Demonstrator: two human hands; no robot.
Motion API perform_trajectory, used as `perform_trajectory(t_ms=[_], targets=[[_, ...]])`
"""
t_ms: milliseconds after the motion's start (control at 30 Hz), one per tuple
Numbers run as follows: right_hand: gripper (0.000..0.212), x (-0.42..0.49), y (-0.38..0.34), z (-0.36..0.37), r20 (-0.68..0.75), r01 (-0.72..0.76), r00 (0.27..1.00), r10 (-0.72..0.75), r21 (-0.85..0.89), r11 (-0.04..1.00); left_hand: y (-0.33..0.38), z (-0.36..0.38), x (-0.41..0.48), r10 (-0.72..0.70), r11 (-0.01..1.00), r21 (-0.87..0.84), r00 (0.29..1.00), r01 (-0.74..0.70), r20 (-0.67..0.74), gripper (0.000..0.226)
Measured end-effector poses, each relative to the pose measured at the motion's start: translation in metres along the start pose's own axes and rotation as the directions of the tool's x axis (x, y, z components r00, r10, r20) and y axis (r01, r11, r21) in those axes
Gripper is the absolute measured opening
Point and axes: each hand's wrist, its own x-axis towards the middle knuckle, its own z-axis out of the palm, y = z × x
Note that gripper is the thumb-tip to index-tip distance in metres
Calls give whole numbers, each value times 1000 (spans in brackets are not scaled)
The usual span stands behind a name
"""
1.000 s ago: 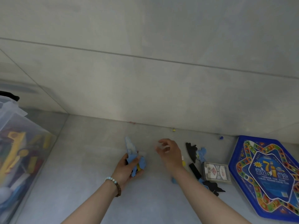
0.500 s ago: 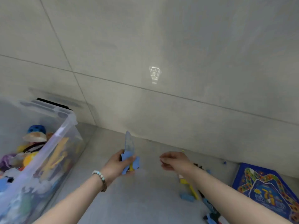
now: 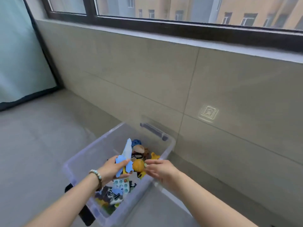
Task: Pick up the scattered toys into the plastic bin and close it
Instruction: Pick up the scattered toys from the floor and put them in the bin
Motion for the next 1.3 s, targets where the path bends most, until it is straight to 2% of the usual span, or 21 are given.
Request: perform_trajectory(t_ms=[100,167,300,367,533,600,700,733,800,933,1033,1133,1200,1300], targets=[[40,6,3,10,-18,-8,1000,9,62,998,-10,-17,-3,-105,983,-147,994,107,15,26],[46,5,3,-2,-41,2,999,-1,21,1000,-12,-16,0,-112,982,-148,993,115,30,32],[41,-11,5,-59,-91,-9,996,-2,-115,993,-8,-1,7,-74,990,-124,997,73,-9,71],[41,-23,8,-101,-150,-24,989,2,-146,989,-3,13,10,-47,995,-91,999,48,10,81],[41,-64,9,-207,-247,-121,966,79,-157,980,23,72,18,33,994,100,996,-41,81,72],[44,-84,8,-245,-293,-154,951,100,-166,974,36,103,22,76,990,105,989,-90,125,63],[60,-117,13,-295,-351,-178,931,100,-200,963,46,164,29,78,991,88,969,-101,234,46],[55,-126,18,-309,-367,-188,925,99,-214,959,44,187,32,66,989,109,960,-99,273,45],[42,-142,29,-334,-395,-216,912,111,-234,948,34,234,38,19,979,184,935,-90,353,44],[41,-165,69,-382,-455,-312,871,184,-224,923,-9,321,43,-131,936,351,883,-40,450,43],[45,-172,116,-409,-474,-385,844,249,-213,898,-53,371,48,-260,884,468,846,15,465,44],[45,-168,162,-424,-552,-382,796,247,-142,913,-96,411,55,-347,834,550,815,43,463,44],[50,-160,190,-429,-578,-353,783,229,-112,929,-124,430,60,-331,797,604,816,-27,473,46],[46,-143,225,-430,-587,-322,794,159,-185,928,-161,448,70,-217,695,672,817,-256,535,43]])
